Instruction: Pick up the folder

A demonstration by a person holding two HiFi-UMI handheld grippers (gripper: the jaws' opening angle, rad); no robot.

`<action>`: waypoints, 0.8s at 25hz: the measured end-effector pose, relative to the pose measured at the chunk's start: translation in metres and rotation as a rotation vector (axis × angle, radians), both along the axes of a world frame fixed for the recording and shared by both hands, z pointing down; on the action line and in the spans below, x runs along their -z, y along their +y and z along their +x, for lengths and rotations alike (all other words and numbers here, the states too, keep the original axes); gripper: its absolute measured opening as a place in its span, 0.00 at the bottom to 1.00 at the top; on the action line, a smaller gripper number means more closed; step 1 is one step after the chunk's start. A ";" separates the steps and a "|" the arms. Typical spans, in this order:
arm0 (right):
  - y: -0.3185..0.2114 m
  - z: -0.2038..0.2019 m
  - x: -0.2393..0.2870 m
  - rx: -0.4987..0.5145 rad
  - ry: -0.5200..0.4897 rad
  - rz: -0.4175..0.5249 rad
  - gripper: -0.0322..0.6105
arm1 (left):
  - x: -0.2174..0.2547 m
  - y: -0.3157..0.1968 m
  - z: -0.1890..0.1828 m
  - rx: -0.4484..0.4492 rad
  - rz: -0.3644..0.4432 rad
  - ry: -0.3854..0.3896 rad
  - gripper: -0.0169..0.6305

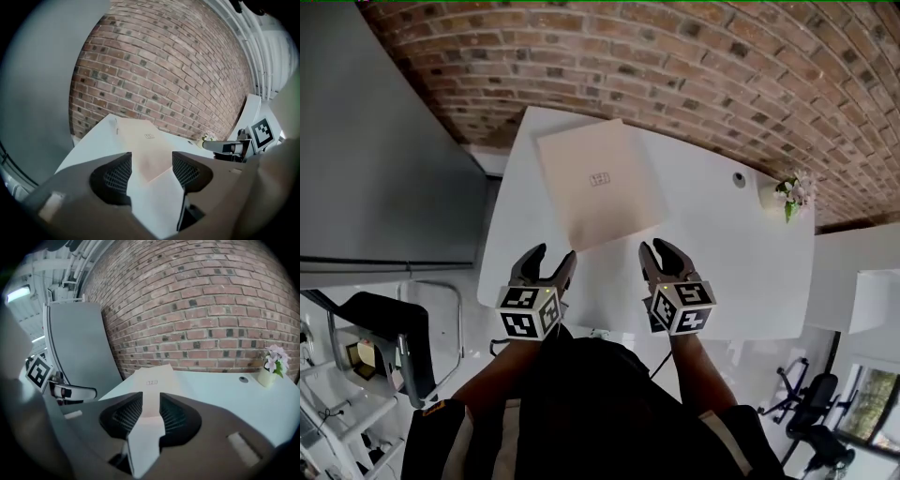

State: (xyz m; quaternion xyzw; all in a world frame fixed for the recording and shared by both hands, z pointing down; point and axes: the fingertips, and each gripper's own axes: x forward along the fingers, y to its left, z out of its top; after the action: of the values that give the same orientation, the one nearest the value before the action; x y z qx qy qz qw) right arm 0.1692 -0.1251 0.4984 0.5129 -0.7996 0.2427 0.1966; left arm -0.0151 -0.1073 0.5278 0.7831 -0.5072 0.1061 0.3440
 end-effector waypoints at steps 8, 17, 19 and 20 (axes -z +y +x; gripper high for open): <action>-0.061 0.015 -0.055 0.056 0.035 -0.109 0.43 | -0.054 -0.030 0.008 0.011 -0.127 0.067 0.60; -0.109 0.032 -0.108 0.068 0.038 -0.253 0.67 | -0.092 -0.056 0.014 0.029 -0.206 0.095 0.64; -0.114 0.034 -0.117 0.065 0.014 -0.277 0.68 | -0.097 -0.059 0.015 0.032 -0.219 0.098 0.64; -0.117 0.035 -0.120 0.067 0.006 -0.284 0.69 | -0.099 -0.060 0.016 0.032 -0.225 0.103 0.64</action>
State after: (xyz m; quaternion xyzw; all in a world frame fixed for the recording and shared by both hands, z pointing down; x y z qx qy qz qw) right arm 0.2038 -0.2417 0.6181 0.4535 -0.7733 0.3454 0.2776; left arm 0.0009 -0.1668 0.6268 0.7358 -0.4860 0.1168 0.4569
